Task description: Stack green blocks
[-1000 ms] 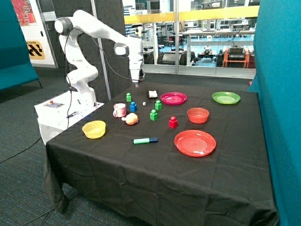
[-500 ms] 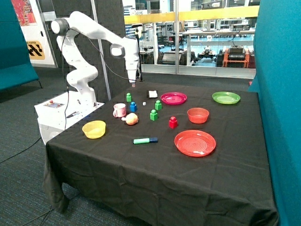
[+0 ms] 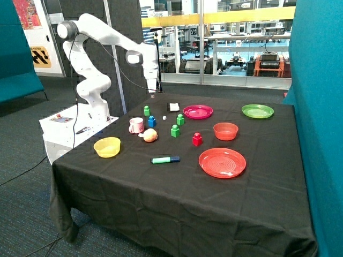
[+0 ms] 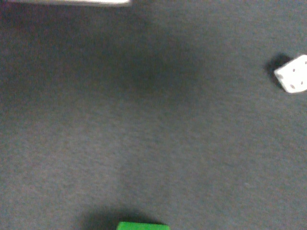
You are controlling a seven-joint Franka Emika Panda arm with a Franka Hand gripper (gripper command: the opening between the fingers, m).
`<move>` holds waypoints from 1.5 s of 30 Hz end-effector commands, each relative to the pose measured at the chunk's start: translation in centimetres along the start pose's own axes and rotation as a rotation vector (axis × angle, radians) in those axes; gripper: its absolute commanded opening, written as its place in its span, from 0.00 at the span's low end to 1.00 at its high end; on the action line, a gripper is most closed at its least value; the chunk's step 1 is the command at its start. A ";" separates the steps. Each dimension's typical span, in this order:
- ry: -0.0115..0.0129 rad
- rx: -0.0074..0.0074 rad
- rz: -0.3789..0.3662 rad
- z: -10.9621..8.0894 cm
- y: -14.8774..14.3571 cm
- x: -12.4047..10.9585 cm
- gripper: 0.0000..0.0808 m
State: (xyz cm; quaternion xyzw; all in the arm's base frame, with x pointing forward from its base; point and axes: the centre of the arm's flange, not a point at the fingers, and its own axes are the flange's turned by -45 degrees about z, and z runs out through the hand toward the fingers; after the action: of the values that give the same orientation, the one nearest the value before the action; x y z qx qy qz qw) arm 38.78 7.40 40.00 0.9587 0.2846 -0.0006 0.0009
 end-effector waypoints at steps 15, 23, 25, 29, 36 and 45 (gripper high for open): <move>0.0017 0.0014 -0.050 4.1 -2.2 -1.5 0.75; 0.0017 0.0014 -0.047 4.7 -2.0 -2.0 0.77; 0.0017 0.0014 -0.051 4.8 -2.1 -2.2 0.76; 0.0017 0.0014 -0.056 5.1 -2.6 -2.4 0.83; 0.0017 0.0014 -0.077 5.4 -3.8 -3.1 0.80; 0.0017 0.0013 -0.092 5.7 -4.6 -4.5 0.77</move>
State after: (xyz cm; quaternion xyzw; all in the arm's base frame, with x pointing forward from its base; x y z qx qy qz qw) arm 33.97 8.66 34.70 0.9472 0.3207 -0.0003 0.0004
